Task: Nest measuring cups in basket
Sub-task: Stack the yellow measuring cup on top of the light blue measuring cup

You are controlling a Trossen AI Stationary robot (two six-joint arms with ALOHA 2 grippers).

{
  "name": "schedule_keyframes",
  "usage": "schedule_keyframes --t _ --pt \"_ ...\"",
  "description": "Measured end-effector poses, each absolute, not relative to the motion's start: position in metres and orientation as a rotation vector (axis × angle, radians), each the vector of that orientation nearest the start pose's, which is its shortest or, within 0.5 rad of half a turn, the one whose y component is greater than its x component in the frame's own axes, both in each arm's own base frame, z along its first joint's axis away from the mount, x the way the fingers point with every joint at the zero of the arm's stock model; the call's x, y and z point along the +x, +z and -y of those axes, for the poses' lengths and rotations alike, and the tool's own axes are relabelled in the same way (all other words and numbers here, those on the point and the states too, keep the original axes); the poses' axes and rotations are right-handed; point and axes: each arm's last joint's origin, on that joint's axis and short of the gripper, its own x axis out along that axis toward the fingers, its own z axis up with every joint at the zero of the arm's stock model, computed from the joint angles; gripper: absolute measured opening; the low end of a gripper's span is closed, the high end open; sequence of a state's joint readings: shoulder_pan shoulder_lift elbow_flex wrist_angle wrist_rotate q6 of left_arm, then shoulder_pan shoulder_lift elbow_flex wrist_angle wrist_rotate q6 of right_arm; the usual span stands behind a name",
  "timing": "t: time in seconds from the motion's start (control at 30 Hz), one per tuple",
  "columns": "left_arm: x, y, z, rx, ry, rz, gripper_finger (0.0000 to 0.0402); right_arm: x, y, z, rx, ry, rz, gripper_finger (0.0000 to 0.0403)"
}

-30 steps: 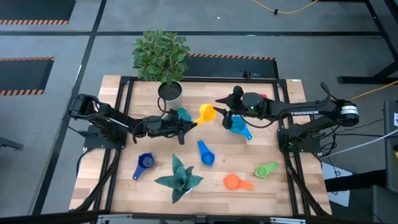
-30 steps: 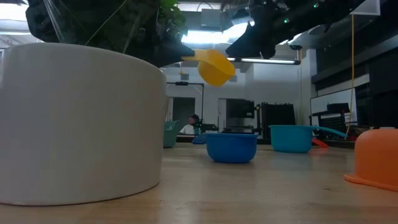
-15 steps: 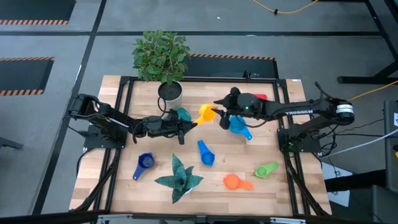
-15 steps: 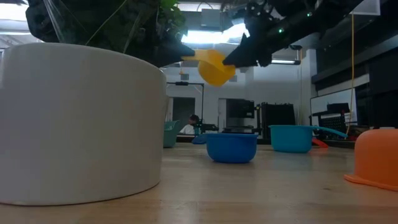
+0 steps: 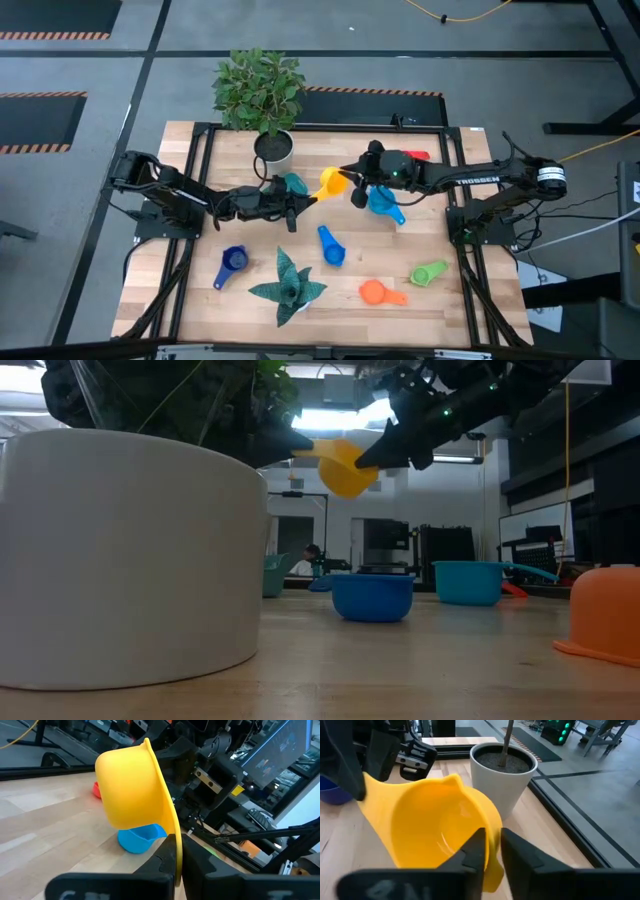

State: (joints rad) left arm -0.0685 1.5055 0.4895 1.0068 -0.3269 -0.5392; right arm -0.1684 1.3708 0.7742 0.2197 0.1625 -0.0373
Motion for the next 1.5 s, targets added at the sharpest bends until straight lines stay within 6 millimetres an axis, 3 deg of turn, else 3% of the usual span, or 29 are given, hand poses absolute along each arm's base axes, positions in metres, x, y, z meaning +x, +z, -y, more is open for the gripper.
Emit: schedule_keyframes --t 0.07,0.4,0.87,1.03,1.5 --pt "0.278 0.189 0.010 -0.534 0.255 0.061 0.0013 0.289 0.239 0.054 -0.038 -0.319 -0.386 0.0029" --pt "0.278 0.189 0.010 -0.534 0.254 0.061 0.0011 0.289 0.239 0.054 -0.055 -0.309 -0.389 0.0033" --pt "0.278 0.189 0.010 -0.541 0.255 0.062 0.0095 0.281 0.244 0.052 -0.137 -0.288 -0.424 0.0030" --pt "0.278 0.189 0.010 -0.541 0.255 0.060 0.0101 0.270 0.261 0.051 -0.171 -0.275 -0.502 0.0029" --pt "0.278 0.189 0.010 -0.541 0.256 0.058 0.0099 0.231 0.329 0.059 -0.282 -0.106 -0.991 0.0031"
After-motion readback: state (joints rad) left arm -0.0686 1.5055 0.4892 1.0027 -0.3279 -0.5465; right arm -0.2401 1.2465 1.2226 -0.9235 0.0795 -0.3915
